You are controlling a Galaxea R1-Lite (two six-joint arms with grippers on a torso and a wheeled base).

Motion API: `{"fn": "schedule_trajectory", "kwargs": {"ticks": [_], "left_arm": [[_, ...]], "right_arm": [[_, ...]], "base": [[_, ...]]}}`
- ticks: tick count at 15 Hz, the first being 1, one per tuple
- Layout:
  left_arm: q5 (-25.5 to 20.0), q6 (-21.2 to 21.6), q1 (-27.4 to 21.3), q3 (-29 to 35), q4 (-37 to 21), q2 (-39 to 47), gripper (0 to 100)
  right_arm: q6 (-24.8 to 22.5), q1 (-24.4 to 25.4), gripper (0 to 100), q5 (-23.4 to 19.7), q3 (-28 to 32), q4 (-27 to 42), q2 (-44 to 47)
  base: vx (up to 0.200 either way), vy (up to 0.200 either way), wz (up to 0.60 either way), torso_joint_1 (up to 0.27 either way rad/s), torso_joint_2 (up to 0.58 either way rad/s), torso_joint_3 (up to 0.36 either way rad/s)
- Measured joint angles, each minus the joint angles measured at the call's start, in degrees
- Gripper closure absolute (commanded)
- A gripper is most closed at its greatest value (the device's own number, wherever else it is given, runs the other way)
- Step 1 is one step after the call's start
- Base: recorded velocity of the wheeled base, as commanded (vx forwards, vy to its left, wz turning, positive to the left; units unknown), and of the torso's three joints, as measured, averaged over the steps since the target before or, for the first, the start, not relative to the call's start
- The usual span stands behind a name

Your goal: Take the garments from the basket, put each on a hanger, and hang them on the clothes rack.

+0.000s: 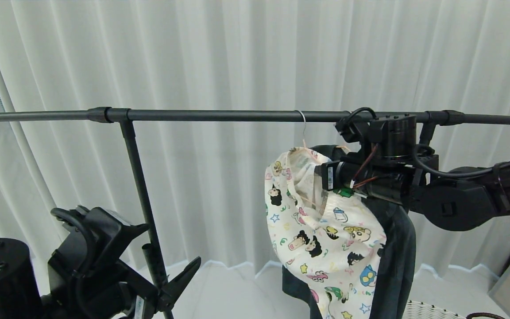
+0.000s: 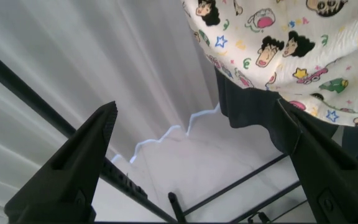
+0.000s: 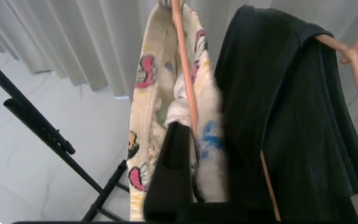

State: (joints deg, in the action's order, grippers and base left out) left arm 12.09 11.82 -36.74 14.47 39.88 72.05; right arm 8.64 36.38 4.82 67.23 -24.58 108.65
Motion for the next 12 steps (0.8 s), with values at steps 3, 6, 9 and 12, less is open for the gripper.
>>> {"fn": "schedule_trajectory", "kwargs": {"ticks": [3,6,9,12], "left_arm": [[0.1,-0.2,1.6,0.3,0.0,0.0,0],[0.1,-0.3,3.4,0.3,0.0,0.0,0],[0.1,-0.3,4.7,0.1,0.0,-0.1,0],[0.3,-0.3,5.8,0.0,0.0,-0.3,0]], "right_arm": [[-0.7,0.3,0,0.9,-1.0,-0.2,-2.6],[-3.1,0.3,0,0.8,-4.8,-0.4,-7.6],[-7.9,0.2,0,0.4,-10.8,-0.5,-13.0],[-11.1,0.7,0,0.4,-14.5,-3.4,-17.4]], "base": [[0.0,0.0,0.0,0.0,0.0,0.0],[0.0,0.0,0.0,0.0,0.0,0.0],[0.0,0.0,0.0,0.0,0.0,0.0],[0.0,0.0,0.0,0.0,0.0,0.0]]}}
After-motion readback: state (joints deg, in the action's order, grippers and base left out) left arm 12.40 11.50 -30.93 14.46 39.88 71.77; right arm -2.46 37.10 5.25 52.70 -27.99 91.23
